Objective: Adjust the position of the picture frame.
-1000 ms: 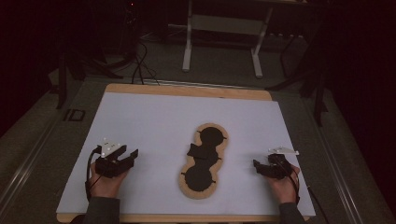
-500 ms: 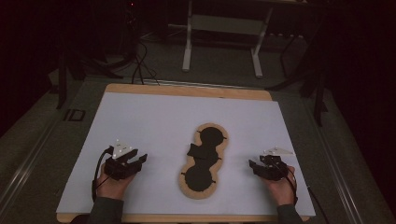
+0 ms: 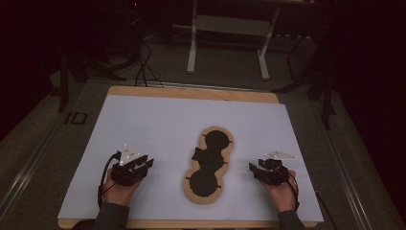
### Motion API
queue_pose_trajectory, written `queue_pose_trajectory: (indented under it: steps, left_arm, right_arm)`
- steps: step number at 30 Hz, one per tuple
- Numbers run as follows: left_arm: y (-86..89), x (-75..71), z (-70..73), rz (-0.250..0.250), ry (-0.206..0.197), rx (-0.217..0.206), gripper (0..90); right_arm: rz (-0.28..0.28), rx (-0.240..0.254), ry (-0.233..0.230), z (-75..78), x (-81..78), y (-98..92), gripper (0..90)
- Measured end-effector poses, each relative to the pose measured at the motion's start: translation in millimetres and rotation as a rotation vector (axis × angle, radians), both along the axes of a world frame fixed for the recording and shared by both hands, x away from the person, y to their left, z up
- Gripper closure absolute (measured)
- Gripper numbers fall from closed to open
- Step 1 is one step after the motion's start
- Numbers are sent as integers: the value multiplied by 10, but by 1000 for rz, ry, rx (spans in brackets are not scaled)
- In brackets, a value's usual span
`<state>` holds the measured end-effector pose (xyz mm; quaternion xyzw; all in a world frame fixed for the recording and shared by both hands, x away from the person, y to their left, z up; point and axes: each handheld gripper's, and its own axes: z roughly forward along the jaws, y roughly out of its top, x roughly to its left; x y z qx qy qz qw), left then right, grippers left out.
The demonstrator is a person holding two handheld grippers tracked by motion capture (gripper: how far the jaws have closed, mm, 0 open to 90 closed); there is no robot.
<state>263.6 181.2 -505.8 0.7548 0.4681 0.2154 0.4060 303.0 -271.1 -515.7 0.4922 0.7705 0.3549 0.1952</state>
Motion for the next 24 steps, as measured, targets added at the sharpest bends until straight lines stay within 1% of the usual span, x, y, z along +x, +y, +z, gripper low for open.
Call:
queue_pose_trajectory:
  steps: [4, 7, 10, 13, 15, 18, 20, 21, 24]
  left_arm:
    - [-55, 0, -16, -11, 2, -15, 729]
    - [-95, 4, -32, -25, 0, -21, 729]
    - [-111, 7, -35, -32, 1, -23, 719]
    - [-128, -1, -21, -26, -9, 6, 712]
    - [-148, -1, -9, -26, -13, 27, 699]
    - [-182, -8, 5, -42, -26, 59, 692]
    - [-189, -5, 1, -59, -23, 58, 691]
    - [-196, 1, -4, -76, -18, 48, 689]
    - [-202, 10, -3, -102, -3, 45, 684]
  right_arm:
    - [14, 17, 3, 13, -5, 81, 578]
    - [23, 19, 1, 18, -10, 127, 607]
    - [35, 67, 2, 20, -14, 136, 658]
    - [39, 70, -13, 39, -33, 161, 695]
    - [42, 68, -16, 41, -41, 193, 721]
    - [56, 58, -10, 26, -39, 260, 773]
    - [57, 59, -6, 17, -36, 293, 799]
    - [58, 56, -6, 14, -35, 307, 811]
    - [60, 47, -7, 1, -29, 363, 827]
